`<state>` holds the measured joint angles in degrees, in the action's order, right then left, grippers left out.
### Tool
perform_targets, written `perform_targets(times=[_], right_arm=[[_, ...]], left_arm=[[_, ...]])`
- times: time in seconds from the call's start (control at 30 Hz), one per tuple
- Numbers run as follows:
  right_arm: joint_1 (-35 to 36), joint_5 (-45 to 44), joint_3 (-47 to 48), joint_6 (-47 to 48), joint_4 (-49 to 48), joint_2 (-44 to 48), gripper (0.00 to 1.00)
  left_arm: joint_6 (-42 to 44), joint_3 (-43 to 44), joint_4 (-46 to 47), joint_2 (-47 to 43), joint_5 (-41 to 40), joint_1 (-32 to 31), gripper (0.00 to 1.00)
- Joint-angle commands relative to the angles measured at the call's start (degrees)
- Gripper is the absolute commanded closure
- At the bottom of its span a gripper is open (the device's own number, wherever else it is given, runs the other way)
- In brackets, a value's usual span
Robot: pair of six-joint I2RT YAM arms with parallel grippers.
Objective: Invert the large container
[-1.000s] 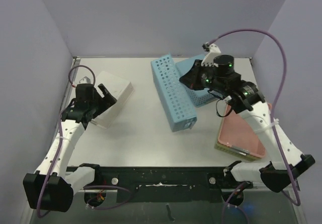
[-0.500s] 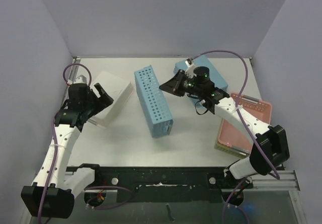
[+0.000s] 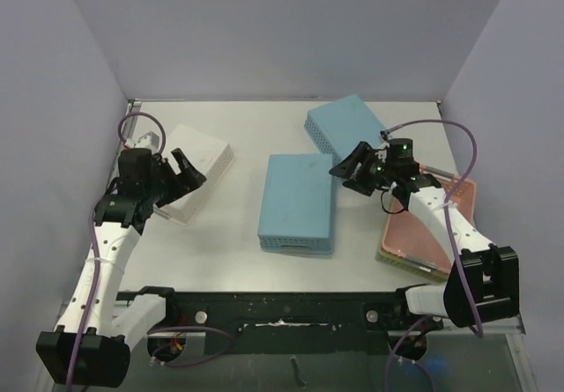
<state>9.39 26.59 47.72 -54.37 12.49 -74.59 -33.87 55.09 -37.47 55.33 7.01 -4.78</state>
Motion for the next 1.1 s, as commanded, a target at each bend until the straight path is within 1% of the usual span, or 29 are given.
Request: perform_targets(times=[0.0,0.1,0.17,0.27,0.4,0.47,0.57,0.63,0.7,0.73,0.77,0.87,0.97,1.07], right_arm=[[1.13,-3.78,8.12,13.85,12.09,-1.07,0.34],[3.36,-8.28,10.84,17.16,16.79,-2.77,0.3],[5.18,-11.98,11.99,18.4,19.59,-3.35,0.29],[8.16,-16.75,10.55,18.77,21.4,-1.76,0.27],[12.76,-18.66,5.92,16.32,22.02,1.92,0.14],[16.36,-19.15,3.44,13.47,21.95,4.16,0.09],[23.98,-21.54,0.89,9.2,21.7,6.72,0.08],[30.19,-24.19,0.22,7.1,21.81,7.65,0.05],[34.04,-26.16,0.18,6.01,21.67,7.47,0.01],[35.51,-26.66,0.18,6.25,21.13,6.94,0.0],[36.38,-26.71,0.35,7.22,20.3,6.16,0.01],[36.93,-25.32,2.7,10.56,18.09,1.08,0.02],[37.01,-25.79,8.62,13.27,15.36,-5.62,0.02],[36.3,-25.07,16.21,16.0,10.37,-13.79,0.02]], left_arm=[[2.84,-0.16,4.1,0.45,6.42,-0.09,0.18],[4.33,0.22,4.97,0.64,8.71,-2.57,0.18],[4.9,0.61,4.61,0.5,7.59,-5.43,0.18],[4.82,0.35,3.6,0.38,5.57,-9.83,0.18],[3.99,-1.16,1.45,-0.13,5.68,-13.4,0.18],[3.19,-1.89,-0.55,-0.49,6.55,-15.34,0.18],[0.44,-3.83,-2.24,-1.91,5.92,-20.44,0.18],[-2.26,-5.04,-2.8,-2.67,3.54,-25.38,0.18],[-4.46,-6.07,-2.4,-3.22,1.21,-29.8,0.18],[-5.27,-6.46,-1.97,-3.49,0.0,-31.54,0.17],[-6.07,-6.75,-1.53,-3.75,-1.15,-32.87,0.17],[-6.81,-6.99,-0.67,-3.56,-2.68,-33.85,0.17],[-7.25,-5.98,-2.3,-3.41,-4.75,-33.87,0.17],[-8.78,-6.06,-3.89,-5.1,-7.19,-33.82,0.17]])
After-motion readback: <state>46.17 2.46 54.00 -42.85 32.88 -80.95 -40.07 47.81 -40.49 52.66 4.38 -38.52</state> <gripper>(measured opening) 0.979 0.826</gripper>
